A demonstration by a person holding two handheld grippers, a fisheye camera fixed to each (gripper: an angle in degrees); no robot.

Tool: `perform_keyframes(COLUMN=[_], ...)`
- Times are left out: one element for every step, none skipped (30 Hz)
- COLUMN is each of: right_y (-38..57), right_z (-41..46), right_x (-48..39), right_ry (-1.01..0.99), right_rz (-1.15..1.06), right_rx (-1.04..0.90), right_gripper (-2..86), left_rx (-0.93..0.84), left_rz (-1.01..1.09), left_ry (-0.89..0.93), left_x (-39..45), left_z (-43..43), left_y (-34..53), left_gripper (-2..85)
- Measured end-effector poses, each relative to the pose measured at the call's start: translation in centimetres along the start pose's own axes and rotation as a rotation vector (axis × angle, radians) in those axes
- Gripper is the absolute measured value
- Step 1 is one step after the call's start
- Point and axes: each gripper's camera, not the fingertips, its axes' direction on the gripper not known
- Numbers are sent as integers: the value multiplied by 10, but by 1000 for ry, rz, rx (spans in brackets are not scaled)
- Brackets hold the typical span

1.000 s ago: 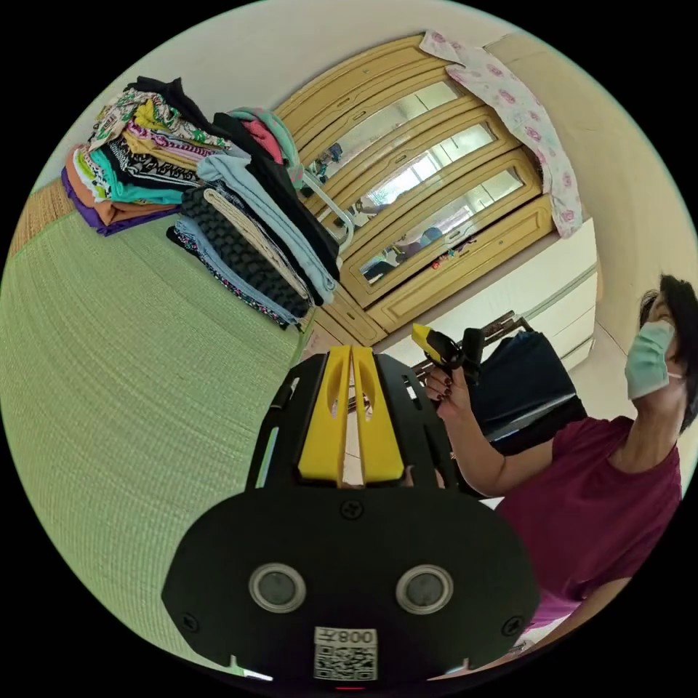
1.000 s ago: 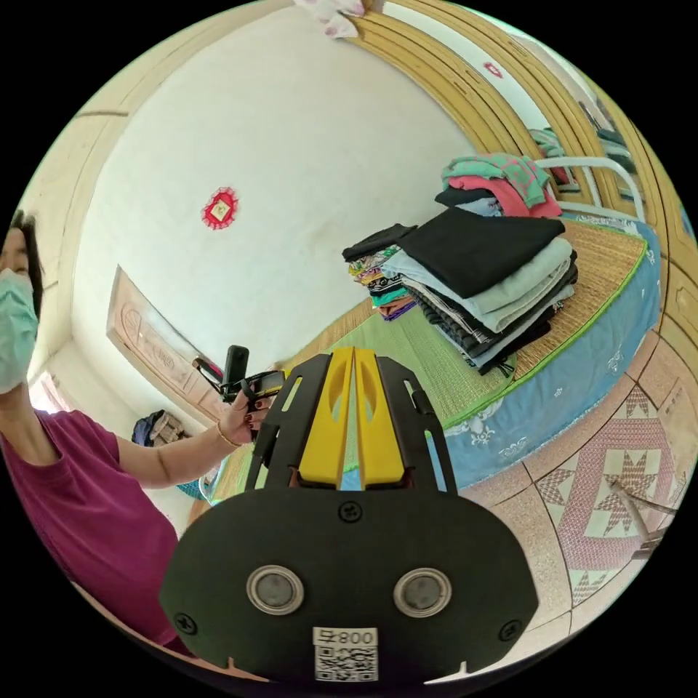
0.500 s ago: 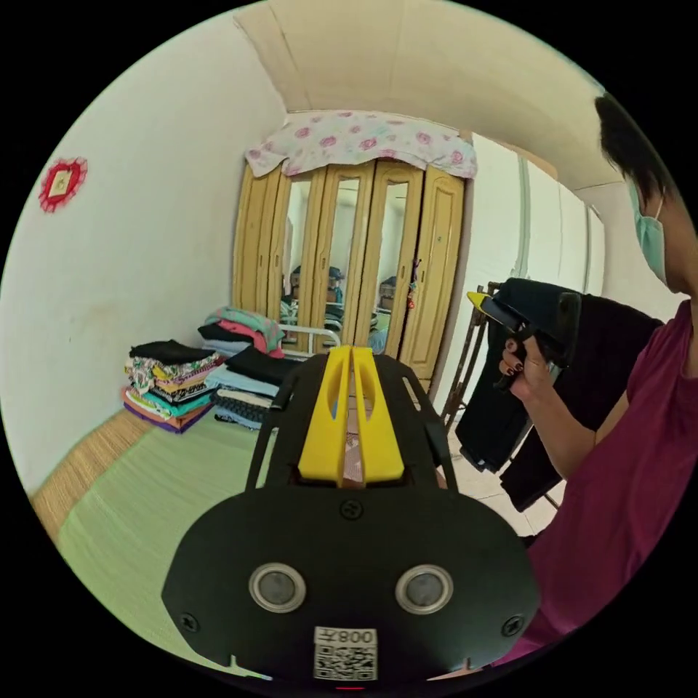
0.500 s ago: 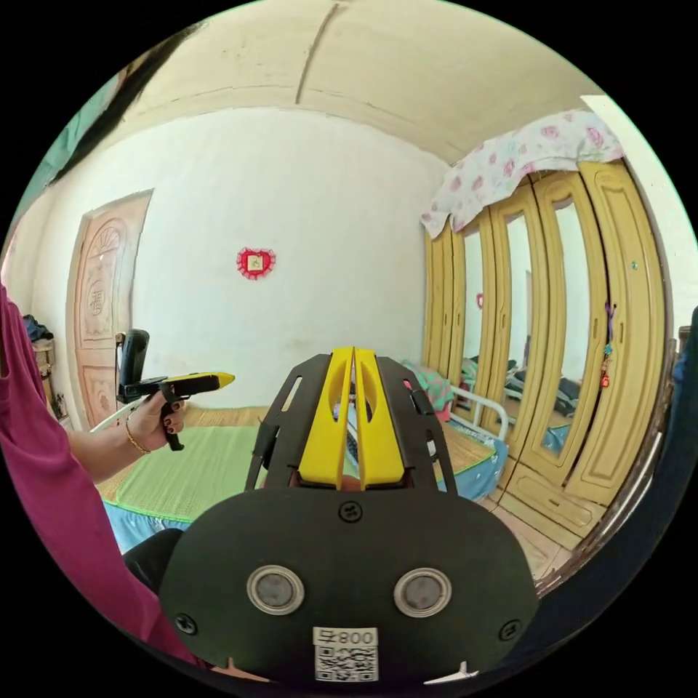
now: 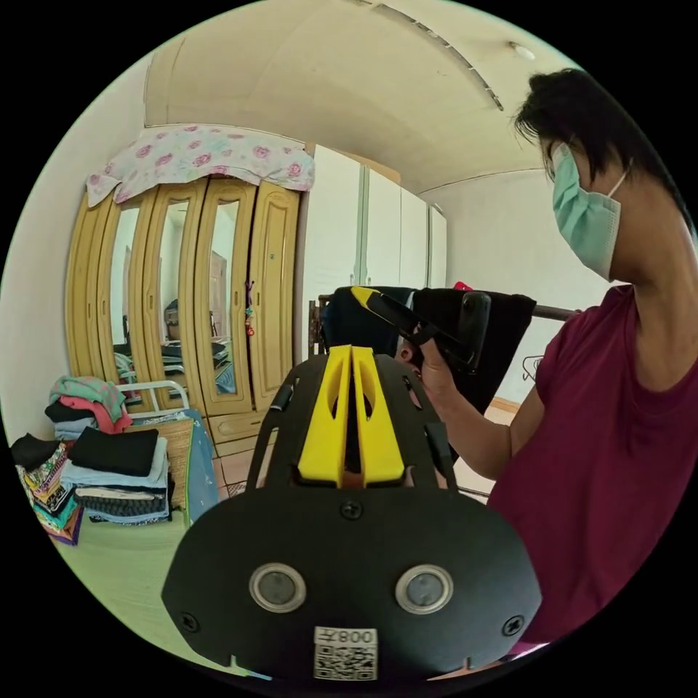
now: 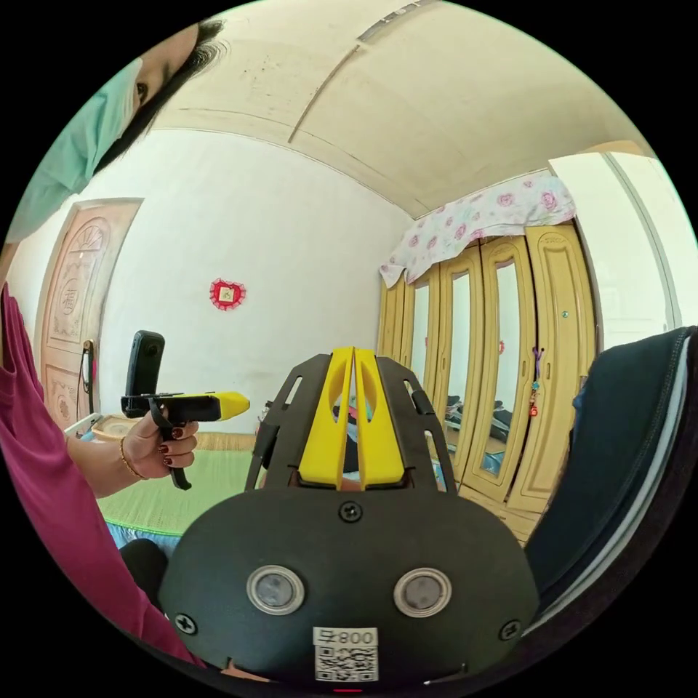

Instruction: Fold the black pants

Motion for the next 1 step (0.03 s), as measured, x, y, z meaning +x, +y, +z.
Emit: perform_keyframes(right_y=[-18], right_z=[-5], right_x=[-7], right_ry=[23], right_rz=[-1], right_rx=[8], right_gripper=[0], left_rx=[-21], left_rz=[5], left_ry=[15], left_x=[8], left_z=[17], left_y=[-11], left_gripper=[25])
